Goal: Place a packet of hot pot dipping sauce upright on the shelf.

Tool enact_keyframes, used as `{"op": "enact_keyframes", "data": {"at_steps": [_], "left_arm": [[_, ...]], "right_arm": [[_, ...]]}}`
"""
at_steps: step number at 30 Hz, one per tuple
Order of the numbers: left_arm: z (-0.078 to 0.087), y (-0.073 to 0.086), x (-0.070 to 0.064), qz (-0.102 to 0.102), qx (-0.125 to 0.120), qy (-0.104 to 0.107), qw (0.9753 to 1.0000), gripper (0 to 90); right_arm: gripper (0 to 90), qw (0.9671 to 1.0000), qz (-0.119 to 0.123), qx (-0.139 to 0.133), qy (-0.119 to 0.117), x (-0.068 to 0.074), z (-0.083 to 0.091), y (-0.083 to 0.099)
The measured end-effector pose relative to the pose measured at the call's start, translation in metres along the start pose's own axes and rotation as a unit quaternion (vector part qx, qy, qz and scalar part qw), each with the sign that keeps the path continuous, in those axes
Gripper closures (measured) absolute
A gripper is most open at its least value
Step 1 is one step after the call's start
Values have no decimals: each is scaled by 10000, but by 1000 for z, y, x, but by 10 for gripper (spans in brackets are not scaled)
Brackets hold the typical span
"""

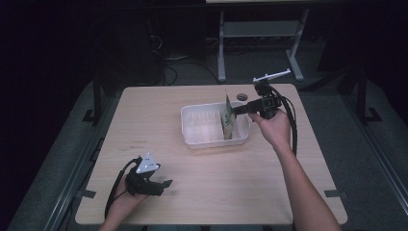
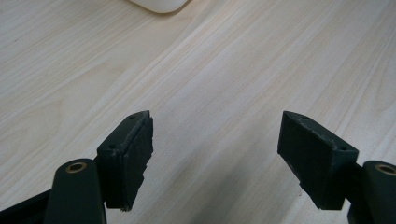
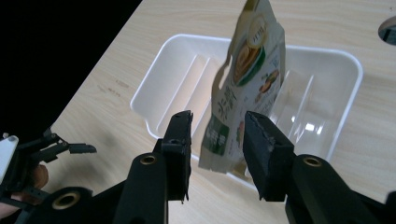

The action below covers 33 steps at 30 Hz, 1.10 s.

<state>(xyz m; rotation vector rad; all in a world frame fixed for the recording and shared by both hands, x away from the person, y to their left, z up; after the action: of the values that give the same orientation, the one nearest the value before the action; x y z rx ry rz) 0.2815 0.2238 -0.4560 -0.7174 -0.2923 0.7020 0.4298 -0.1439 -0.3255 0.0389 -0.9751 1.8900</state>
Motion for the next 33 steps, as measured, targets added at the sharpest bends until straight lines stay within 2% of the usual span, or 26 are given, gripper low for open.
{"op": "enact_keyframes", "data": {"at_steps": [17,33], "left_arm": [[-1,0,0,9,20,-2,10000,261],[-1,0,-1,15,13,-10,10000,261]], "right_arm": [[586,9999,19,-29,-111,-7,11,24],[569,9999,54,64,-109,-14,18,58]]}}
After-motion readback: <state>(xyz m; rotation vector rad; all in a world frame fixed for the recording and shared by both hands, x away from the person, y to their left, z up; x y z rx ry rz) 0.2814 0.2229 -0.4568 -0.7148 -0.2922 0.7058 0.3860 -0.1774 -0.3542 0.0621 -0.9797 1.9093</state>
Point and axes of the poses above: each handheld gripper's, and its own axes: z roughly backward along the jaws, y roughly out of its underside, x roughly to its left, the point moved 2 cm from there along -z, roughly forward along the jaws, and after that the axes turned 3 degrees about z, right-handed, at the moved point
